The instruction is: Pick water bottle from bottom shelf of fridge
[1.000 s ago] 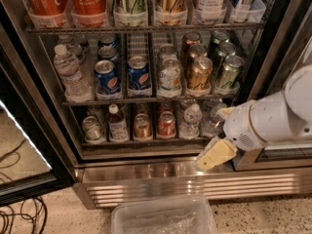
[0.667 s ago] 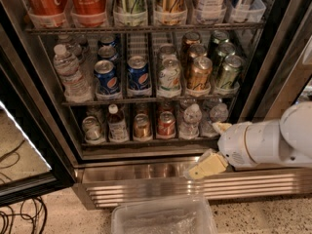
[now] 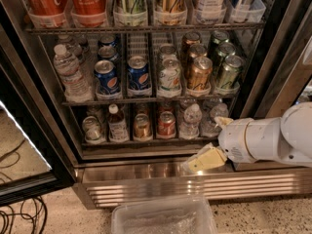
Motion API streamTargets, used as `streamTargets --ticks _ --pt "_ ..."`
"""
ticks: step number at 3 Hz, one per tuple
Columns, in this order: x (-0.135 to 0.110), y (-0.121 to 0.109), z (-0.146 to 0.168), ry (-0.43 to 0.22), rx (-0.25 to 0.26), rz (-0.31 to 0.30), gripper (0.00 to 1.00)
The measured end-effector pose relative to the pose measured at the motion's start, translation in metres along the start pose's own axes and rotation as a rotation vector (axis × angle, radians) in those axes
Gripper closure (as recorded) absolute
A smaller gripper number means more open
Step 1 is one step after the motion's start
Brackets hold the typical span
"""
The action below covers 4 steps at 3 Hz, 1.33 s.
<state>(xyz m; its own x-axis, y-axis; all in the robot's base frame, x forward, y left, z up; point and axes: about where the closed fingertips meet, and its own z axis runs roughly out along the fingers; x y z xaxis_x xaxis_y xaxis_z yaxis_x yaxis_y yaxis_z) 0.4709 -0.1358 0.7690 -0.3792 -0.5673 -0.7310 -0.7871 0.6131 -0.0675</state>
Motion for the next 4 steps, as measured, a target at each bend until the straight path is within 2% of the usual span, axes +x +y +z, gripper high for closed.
streamTargets --ticks 1,2,3,4 --pt "-0.001 0.000 0.005 -0.018 -0.004 0.003 0.00" --pt "0.014 -0.016 0.021 -0.087 0.027 0.076 0.00" --pt "0.036 -0.043 0.039 -0.180 0.121 0.167 0.00" --pt "0.050 -0.066 0.055 -0.272 0.213 0.227 0.00"
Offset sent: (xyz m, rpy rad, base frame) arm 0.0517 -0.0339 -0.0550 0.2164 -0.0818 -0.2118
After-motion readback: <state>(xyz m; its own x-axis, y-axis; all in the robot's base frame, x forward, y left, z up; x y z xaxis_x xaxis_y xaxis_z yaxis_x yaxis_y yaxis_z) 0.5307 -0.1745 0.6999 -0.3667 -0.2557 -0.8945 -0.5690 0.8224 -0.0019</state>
